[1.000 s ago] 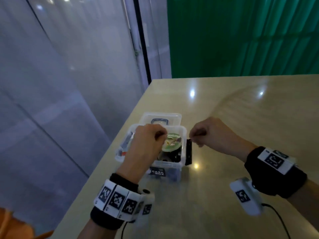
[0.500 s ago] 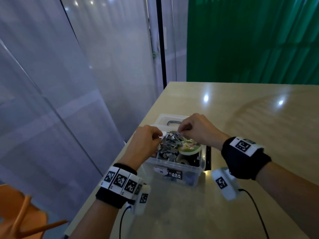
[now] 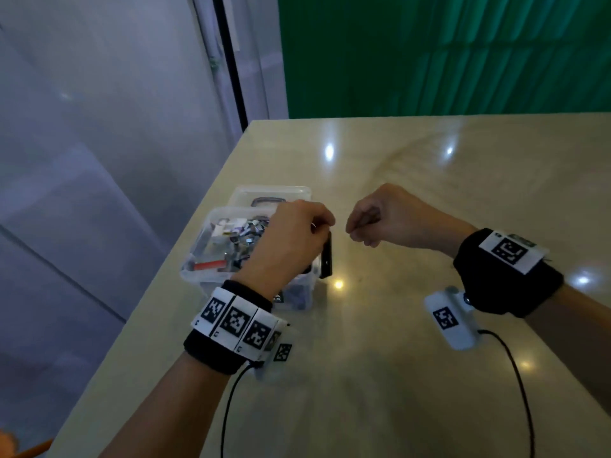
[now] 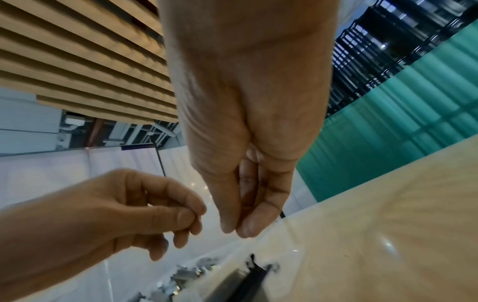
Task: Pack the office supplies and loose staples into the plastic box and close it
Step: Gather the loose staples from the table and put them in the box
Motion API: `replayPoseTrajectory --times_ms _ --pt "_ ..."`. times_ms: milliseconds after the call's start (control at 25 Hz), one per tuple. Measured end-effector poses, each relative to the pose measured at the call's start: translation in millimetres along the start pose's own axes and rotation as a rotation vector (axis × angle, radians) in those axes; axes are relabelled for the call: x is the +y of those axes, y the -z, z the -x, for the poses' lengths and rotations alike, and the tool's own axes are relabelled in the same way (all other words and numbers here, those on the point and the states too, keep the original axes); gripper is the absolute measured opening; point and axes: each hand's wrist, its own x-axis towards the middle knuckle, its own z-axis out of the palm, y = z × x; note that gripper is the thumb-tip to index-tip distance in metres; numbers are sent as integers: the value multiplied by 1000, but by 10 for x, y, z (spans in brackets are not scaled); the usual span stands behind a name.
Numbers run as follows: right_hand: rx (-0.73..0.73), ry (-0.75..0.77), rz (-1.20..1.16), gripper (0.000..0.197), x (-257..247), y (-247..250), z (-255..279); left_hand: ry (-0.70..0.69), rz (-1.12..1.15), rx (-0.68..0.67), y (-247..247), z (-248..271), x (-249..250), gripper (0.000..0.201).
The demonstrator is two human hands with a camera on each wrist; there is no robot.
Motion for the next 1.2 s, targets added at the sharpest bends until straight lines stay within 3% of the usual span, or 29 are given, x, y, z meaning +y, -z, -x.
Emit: replayPoseTrajectory --times_ms 160,320,440,720,880,1040,1200 --pt "-47 -139 41 9 476 -17 474 -108 18 -185 -522 134 417 23" --pt "-161 -291 119 11 1047 -148 850 25 -107 -452 -1142 258 384 28" --pt "-216 -312 160 8 1304 -345 1071 117 -160 -530 -1381 436 264 31" --pt "-22 -226 93 10 1428 -738 1296 70 -248 -512 -1651 831 263 25" --pt "68 -249 94 9 1421 -856 1263 92 -258 -481 -1694 894 284 20" --pt "54 -258 95 9 1393 -880 1212 145 -244 -432 -1733 943 326 22" --pt "-2 -188 190 26 1337 -879 1270 211 -206 -407 -1735 964 374 26"
